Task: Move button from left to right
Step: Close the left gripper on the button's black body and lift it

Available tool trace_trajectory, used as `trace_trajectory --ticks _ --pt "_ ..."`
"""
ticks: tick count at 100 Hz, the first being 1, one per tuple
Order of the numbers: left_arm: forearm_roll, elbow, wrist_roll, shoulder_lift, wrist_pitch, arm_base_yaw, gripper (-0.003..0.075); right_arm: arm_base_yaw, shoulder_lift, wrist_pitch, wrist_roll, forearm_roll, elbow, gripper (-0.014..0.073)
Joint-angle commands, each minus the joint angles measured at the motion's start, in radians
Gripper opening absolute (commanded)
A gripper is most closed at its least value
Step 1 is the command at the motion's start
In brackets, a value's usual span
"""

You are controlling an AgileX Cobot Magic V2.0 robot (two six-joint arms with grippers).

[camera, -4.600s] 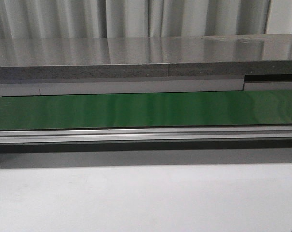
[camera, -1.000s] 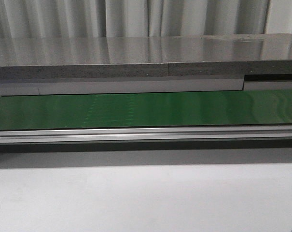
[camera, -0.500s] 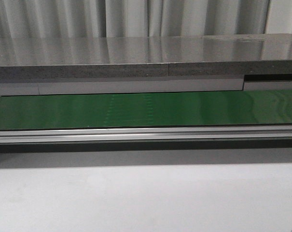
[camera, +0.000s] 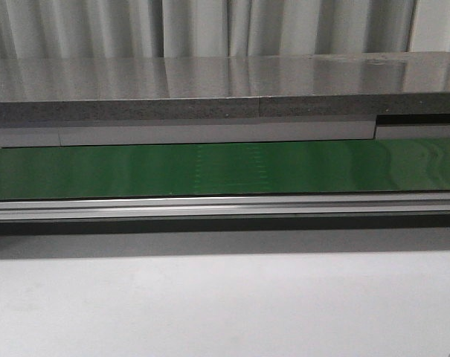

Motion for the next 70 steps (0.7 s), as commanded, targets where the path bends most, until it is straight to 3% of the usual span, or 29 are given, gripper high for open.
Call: trace_trajectory --ticks 1,45,54,70 --pt "-0.031 -0.030 0.014 -0.033 -0.044 0.000 0.0661 -0.005 -0.021 -0.075 -0.006 -0.004 -0.015 -0.0067" --pt "-0.050 -0.030 0.014 0.030 -0.058 0.000 0.0637 -0.005 -0.021 -0.075 -0.006 -0.004 -0.015 -0.0067" --pt "-0.050 -0.030 0.014 0.030 -0.065 0.000 0.0538 -0.005 -0.021 -0.075 -0.006 -0.004 -0.015 -0.0067" --pt "-0.050 -0.030 0.014 0.030 -0.071 0.000 0.0232 -0.005 -0.021 -0.075 -0.006 -0.004 -0.015 -0.0067"
